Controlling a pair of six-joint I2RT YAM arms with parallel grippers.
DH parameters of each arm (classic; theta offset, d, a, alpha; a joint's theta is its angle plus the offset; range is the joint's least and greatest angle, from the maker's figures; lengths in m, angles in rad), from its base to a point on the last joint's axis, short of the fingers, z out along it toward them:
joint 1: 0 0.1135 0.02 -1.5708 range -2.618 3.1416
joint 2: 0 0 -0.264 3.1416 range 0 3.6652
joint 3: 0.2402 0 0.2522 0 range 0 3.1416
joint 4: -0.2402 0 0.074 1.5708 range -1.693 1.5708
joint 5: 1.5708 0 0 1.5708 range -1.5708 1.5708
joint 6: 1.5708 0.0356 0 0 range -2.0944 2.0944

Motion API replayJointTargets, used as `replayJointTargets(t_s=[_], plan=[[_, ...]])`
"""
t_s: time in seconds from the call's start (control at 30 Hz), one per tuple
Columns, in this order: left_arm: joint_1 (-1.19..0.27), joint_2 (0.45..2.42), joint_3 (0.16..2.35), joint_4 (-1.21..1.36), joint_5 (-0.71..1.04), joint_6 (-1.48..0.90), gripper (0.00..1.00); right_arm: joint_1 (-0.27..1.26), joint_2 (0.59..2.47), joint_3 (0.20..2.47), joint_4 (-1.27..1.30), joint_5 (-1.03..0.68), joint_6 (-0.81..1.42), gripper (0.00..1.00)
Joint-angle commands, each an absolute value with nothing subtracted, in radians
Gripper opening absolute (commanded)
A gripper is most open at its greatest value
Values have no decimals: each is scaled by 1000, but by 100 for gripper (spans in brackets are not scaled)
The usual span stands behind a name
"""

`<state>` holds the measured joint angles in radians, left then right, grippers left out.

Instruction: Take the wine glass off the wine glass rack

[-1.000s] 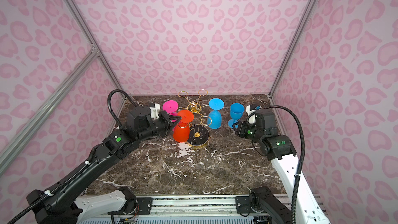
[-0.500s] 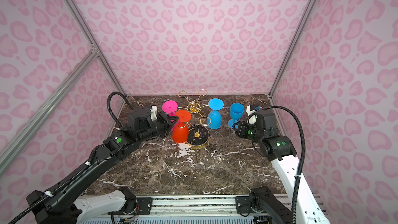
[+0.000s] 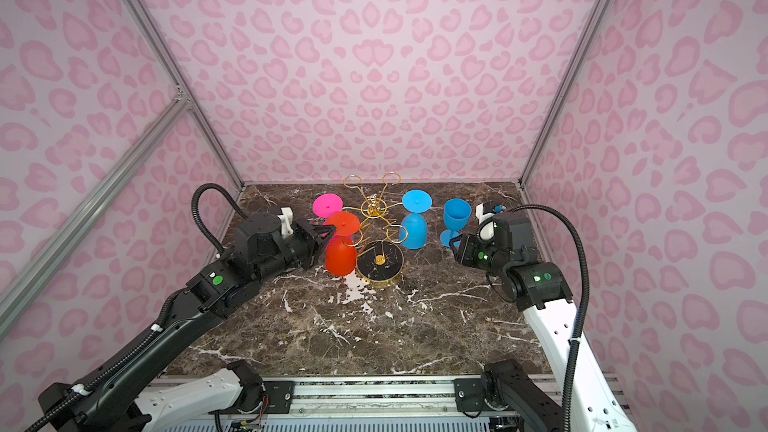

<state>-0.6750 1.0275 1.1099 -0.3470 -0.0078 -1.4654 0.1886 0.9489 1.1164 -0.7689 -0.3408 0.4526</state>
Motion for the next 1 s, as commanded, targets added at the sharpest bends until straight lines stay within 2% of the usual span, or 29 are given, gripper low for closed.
replayJointTargets(t_s=[0.0,0.27,0.47,0.7,0.97], plan=[[-676,1000,1093,-347,-29,-1475,3,188,951,1109,-751,-345,452,43],[-676,944,1065,-363,0,-1462,3,187,965,1130,-750,-351,451,44],[-676,863,1057,-412,-9,-1366,3,186,966,1184,-775,-351,445,43],[-676,838,1137,-435,25,-1060,3,178,974,1291,-792,-390,459,43],[-677,791,1243,-423,-27,-602,3,176,1028,1517,-775,-496,494,44]])
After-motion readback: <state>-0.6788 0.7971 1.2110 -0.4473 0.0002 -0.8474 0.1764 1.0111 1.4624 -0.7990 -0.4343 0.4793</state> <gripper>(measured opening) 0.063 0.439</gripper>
